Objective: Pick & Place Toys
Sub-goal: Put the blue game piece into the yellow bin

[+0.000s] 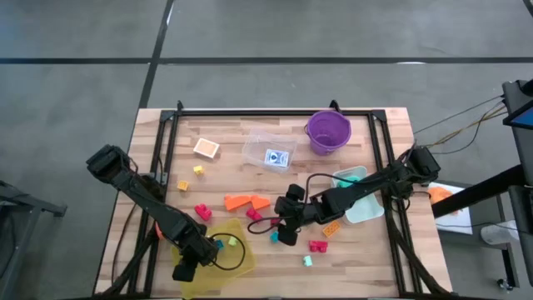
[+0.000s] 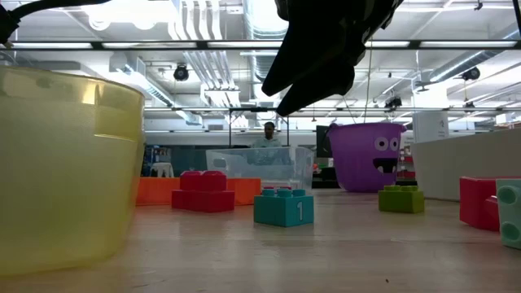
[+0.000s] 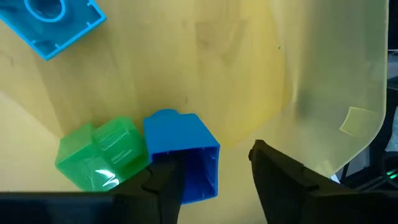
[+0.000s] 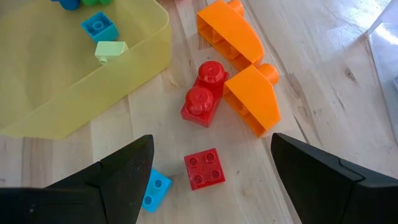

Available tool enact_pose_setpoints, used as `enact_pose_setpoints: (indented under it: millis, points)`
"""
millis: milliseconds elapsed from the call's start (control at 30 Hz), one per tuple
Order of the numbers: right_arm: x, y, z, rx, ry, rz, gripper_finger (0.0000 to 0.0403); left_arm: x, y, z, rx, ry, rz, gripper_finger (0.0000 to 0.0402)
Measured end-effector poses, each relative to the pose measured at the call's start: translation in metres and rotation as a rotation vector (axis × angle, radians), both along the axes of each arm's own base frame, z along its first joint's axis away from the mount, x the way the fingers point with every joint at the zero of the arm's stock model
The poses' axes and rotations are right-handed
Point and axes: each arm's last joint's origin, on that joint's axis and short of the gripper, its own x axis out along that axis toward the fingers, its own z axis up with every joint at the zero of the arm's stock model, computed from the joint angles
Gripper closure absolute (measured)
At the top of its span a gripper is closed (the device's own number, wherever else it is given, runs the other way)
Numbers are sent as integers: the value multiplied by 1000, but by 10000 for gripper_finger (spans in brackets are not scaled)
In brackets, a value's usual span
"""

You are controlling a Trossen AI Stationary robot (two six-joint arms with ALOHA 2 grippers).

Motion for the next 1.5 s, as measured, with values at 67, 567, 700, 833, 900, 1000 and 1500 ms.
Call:
enact_pose_setpoints:
  millis: [67,567,700,833,900,1000,1500]
  points:
    - [0,0,0,0,0,0,83,0,0,0,1,1,0,220]
    - [0,0,0,2,0,-1,83,8,-6,23,-46,-37,-4,218]
    - [0,0,0,3,0,-2,83,7,-6,30,-25,-20,-23,218]
    - [0,1,0,5,0,1,83,5,-4,33,17,3,-23,220]
    - [0,1,0,5,0,1,83,5,-3,33,28,7,-22,227]
    - [0,1,0,5,0,1,83,2,-1,32,51,35,-18,257]
    - [0,1,0,5,0,2,83,-13,9,10,72,221,93,400]
